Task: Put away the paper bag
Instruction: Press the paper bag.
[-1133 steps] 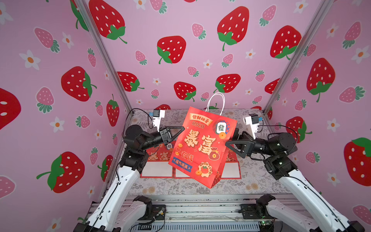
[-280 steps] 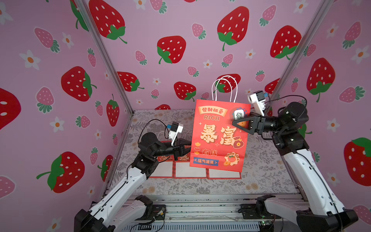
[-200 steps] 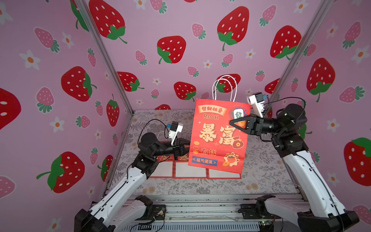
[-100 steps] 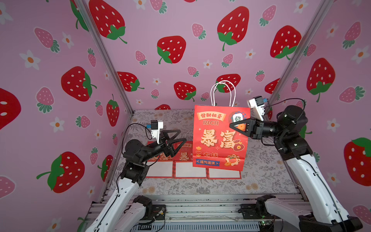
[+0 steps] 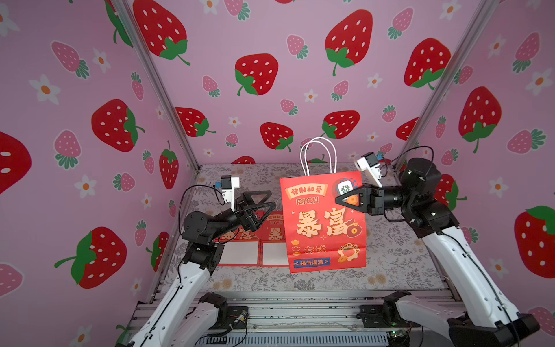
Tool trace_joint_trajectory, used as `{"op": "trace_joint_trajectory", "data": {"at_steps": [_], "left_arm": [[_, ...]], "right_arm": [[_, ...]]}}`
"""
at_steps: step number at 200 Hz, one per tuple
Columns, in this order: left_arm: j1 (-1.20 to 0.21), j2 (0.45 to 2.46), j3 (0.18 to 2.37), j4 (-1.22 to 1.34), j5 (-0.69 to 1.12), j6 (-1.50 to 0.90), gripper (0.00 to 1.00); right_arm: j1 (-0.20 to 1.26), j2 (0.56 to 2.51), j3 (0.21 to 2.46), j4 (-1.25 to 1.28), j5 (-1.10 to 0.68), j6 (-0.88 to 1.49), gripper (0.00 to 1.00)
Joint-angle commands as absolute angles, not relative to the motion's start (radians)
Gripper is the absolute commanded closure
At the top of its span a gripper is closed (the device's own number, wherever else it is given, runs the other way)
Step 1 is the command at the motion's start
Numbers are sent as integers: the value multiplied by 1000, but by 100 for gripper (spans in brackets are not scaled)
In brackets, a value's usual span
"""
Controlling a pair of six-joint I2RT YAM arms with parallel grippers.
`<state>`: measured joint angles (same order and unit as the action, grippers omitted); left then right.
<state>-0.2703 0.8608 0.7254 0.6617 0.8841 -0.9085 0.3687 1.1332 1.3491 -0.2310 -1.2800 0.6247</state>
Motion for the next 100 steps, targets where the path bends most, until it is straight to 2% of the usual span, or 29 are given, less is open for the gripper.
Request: {"op": "trace_joint_trajectory", "data": {"at_steps": [1, 29, 52, 100], "left_arm": [[-307, 878, 787, 700, 924, -923, 0], [-343, 900, 806, 697, 923, -921, 2], [-374, 903, 824, 673, 925, -898, 8], [-411, 914, 851, 592, 926, -829, 42]], "right_arm": [[388, 1145, 1379, -253, -1280, 580, 100], [414, 1163, 1396, -287, -1247, 547, 100], [438, 1185, 1400, -315, -1207, 515, 100], [484, 1216, 1421, -292, -1170, 508, 100]]}}
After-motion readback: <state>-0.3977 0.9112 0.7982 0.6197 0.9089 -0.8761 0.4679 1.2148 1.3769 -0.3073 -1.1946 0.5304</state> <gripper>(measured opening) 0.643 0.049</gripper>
